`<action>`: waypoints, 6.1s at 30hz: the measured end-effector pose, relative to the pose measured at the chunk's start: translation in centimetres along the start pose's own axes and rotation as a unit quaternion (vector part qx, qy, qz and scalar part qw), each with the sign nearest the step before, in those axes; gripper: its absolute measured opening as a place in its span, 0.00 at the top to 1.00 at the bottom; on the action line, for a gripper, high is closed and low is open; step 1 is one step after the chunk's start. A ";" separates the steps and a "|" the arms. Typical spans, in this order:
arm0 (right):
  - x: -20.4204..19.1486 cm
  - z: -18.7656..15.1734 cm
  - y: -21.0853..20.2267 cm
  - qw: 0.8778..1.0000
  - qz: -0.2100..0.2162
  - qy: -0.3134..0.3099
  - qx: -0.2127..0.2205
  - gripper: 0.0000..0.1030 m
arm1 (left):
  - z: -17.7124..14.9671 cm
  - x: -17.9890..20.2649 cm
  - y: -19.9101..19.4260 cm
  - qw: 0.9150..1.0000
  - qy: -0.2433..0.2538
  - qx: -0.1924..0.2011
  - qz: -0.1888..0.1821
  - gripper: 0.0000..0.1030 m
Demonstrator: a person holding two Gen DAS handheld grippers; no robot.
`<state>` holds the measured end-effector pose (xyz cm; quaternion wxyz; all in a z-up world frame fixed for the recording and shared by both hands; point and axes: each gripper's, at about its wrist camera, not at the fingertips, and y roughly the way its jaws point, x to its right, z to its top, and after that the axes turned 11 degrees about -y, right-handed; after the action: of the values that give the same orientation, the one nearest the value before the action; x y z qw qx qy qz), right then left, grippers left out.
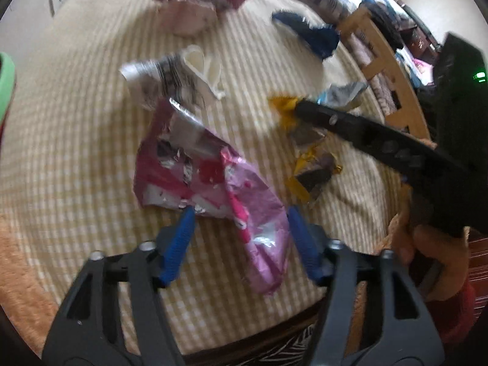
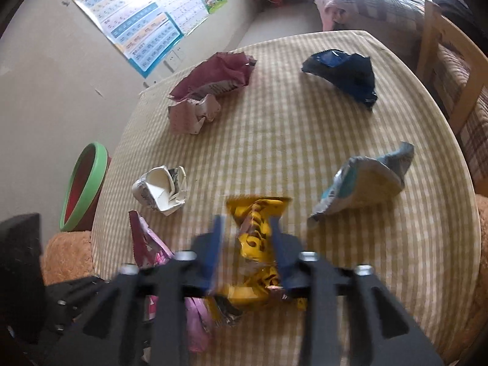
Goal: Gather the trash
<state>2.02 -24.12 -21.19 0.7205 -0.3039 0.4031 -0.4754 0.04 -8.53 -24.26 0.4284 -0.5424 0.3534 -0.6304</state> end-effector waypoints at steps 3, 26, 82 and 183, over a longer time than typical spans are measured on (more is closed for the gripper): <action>0.6 0.0 -0.6 1.000 0.003 0.013 0.012 0.56 | -0.1 -0.8 0.1 1.000 -0.011 -0.010 -0.010 0.77; 1.3 -0.2 -1.9 0.999 -0.006 0.040 0.030 0.55 | 2.4 -2.7 -0.2 0.999 -0.047 0.020 0.004 0.61; 1.8 2.9 -5.3 0.993 -0.003 0.072 0.088 0.90 | 1.3 -5.3 -9.7 0.985 -0.045 0.163 0.037 0.83; -31.2 12.5 8.0 0.951 0.165 -0.260 -0.007 0.89 | 4.9 -28.7 -19.3 0.929 -0.217 0.262 0.149 0.82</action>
<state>9.43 8.49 -12.50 0.8667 -0.3511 0.2496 -0.2516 3.12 25.45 -16.86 0.7103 -0.4755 0.1508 -0.4965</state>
